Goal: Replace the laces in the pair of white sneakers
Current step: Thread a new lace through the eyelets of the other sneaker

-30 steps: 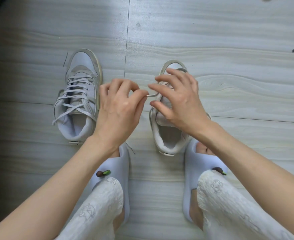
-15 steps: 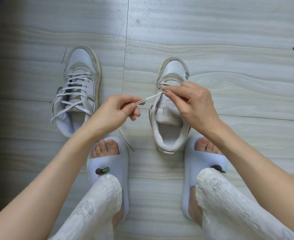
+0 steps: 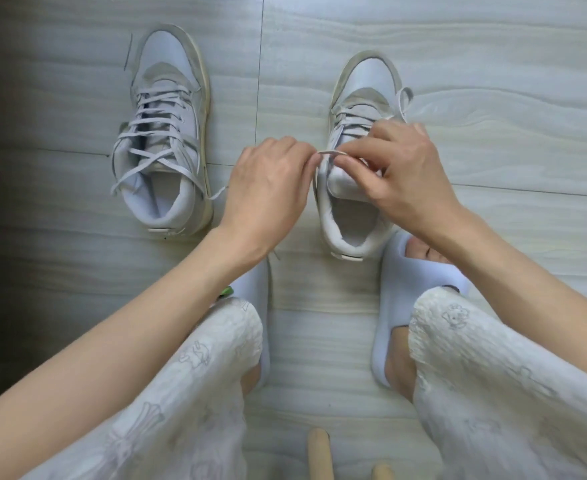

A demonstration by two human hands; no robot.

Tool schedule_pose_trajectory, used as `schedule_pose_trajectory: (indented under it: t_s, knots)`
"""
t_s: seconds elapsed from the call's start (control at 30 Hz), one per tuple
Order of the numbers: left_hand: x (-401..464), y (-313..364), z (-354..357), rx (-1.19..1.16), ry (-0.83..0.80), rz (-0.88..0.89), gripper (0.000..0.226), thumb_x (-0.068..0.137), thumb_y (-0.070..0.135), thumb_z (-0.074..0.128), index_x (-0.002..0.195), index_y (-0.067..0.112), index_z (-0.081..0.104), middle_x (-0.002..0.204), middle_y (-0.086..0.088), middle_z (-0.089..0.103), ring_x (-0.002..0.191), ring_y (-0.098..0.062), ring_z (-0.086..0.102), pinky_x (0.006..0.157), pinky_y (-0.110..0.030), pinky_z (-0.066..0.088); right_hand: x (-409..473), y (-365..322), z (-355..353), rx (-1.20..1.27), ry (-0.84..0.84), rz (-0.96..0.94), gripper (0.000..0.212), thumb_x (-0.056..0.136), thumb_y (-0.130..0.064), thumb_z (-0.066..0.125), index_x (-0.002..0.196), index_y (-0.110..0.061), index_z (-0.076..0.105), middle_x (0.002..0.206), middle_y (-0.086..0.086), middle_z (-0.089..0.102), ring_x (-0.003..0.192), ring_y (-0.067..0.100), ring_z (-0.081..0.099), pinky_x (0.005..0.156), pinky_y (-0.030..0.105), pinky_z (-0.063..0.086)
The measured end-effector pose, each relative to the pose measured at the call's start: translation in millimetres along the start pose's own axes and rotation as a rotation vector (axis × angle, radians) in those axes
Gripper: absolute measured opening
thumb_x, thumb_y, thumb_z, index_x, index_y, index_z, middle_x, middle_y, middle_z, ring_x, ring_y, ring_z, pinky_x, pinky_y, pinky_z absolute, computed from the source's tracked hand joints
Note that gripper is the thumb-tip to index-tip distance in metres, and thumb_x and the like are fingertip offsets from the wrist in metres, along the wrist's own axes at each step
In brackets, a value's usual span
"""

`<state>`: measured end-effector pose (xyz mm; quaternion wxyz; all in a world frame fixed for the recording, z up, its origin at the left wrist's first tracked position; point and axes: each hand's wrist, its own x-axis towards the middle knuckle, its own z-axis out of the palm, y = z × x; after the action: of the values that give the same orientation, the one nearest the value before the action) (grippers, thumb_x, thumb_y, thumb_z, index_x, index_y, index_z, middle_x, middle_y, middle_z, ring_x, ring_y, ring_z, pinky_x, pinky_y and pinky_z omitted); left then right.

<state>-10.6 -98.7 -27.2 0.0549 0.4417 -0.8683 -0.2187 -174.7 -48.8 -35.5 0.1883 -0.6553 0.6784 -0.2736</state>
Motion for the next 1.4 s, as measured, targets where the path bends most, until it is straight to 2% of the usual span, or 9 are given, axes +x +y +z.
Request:
schedule_pose_trajectory:
  t_s: [0.17, 0.37, 0.53, 0.67, 0.87, 1.03, 1.17, 1.3, 1.4]
  knots:
    - [-4.1, -21.1, 2.0, 0.004, 0.002, -0.021, 0.031, 0.091, 0.025, 0.039, 0.082, 0.006, 0.062, 0.079, -0.012, 0.060, 0.076, -0.034, 0.057, 0.067, -0.040, 0.038, -9.8, 17.2, -8.1, -0.045, 0.042, 0.227, 0.024, 0.087, -0.032, 0.055, 0.091, -0.018, 0.074, 0.073, 0.011, 0.057, 0.075, 0.027, 0.056, 0.073, 0.028, 0.023]
    - [-0.3, -2.4, 4.6, -0.068, 0.044, 0.119, 0.040, 0.090, 0.032, 0.049, 0.123, 0.010, 0.056, 0.113, -0.006, 0.061, 0.103, -0.026, 0.051, 0.082, -0.035, 0.037, -9.6, 6.5, -8.5, -0.101, 0.017, -0.002, 0.017, 0.086, -0.027, 0.060, 0.085, -0.017, 0.074, 0.067, 0.007, 0.055, 0.067, 0.027, 0.056, 0.066, 0.029, 0.019]
    - [9.0, 0.3, 7.3, -0.070, 0.077, 0.188, 0.026, 0.090, 0.022, 0.045, 0.094, 0.008, 0.066, 0.077, -0.008, 0.061, 0.076, -0.031, 0.057, 0.066, -0.032, 0.028, -8.3, -3.7, -6.5, -0.096, 0.110, -0.103, 0.018, 0.089, -0.030, 0.059, 0.081, -0.020, 0.073, 0.064, 0.002, 0.054, 0.064, 0.023, 0.051, 0.067, 0.032, 0.025]
    - [6.4, -12.9, 2.7, -0.125, 0.012, 0.129, 0.031, 0.094, 0.024, 0.039, 0.087, 0.007, 0.064, 0.065, -0.003, 0.060, 0.067, -0.030, 0.057, 0.068, -0.039, 0.039, -2.0, 8.6, -14.9, -0.023, 0.177, 0.135, 0.018, 0.086, -0.031, 0.059, 0.081, -0.022, 0.074, 0.063, 0.000, 0.052, 0.068, 0.013, 0.045, 0.068, 0.030, 0.021]
    - [3.9, -30.1, 1.8, 0.020, 0.039, -0.011, 0.025, 0.096, 0.014, 0.035, 0.093, 0.008, 0.059, 0.064, -0.001, 0.061, 0.061, -0.027, 0.059, 0.075, -0.038, 0.033, 28.2, 40.7, -26.2, 0.212, 0.185, 0.612, 0.024, 0.087, -0.032, 0.058, 0.090, -0.015, 0.075, 0.082, 0.008, 0.071, 0.081, 0.016, 0.058, 0.084, 0.039, 0.045]
    - [7.6, -38.5, 5.4, 0.177, -0.057, -0.108, 0.023, 0.083, -0.007, 0.043, 0.092, 0.010, 0.057, 0.068, -0.005, 0.063, 0.064, -0.030, 0.058, 0.073, -0.031, 0.021, 36.9, 71.0, -27.3, 0.369, 0.379, 0.917, 0.034, 0.083, -0.032, 0.061, 0.088, 0.001, 0.066, 0.097, 0.022, 0.065, 0.068, 0.013, 0.042, 0.067, 0.031, 0.041]
    - [7.0, -42.2, 4.5, 0.251, -0.085, -0.126, 0.024, 0.080, -0.010, 0.044, 0.089, 0.008, 0.056, 0.066, -0.005, 0.063, 0.063, -0.031, 0.058, 0.068, -0.027, 0.012, 34.6, 85.2, -31.1, 0.397, 0.417, 1.054, 0.021, 0.084, -0.029, 0.062, 0.076, -0.011, 0.071, 0.064, 0.000, 0.059, 0.066, 0.011, 0.047, 0.068, 0.027, 0.042]
    - [5.3, -43.3, -0.8, 0.252, -0.075, -0.149, 0.019, 0.087, -0.005, 0.046, 0.092, 0.007, 0.060, 0.077, -0.008, 0.065, 0.075, -0.032, 0.058, 0.071, -0.027, 0.012, 28.1, 100.3, -29.6, 0.379, 0.447, 1.167, 0.024, 0.086, -0.026, 0.061, 0.081, -0.004, 0.070, 0.059, -0.004, 0.050, 0.065, 0.014, 0.045, 0.064, 0.026, 0.039]
    - [8.5, -43.7, -4.0, 0.184, -0.035, -0.156, 0.018, 0.092, 0.009, 0.050, 0.091, 0.005, 0.067, 0.087, -0.014, 0.058, 0.088, -0.036, 0.054, 0.076, -0.036, 0.024, 23.4, 103.2, -27.7, 0.346, 0.359, 1.163, 0.022, 0.087, -0.028, 0.060, 0.074, -0.013, 0.069, 0.060, -0.003, 0.056, 0.067, 0.014, 0.051, 0.069, 0.027, 0.043]
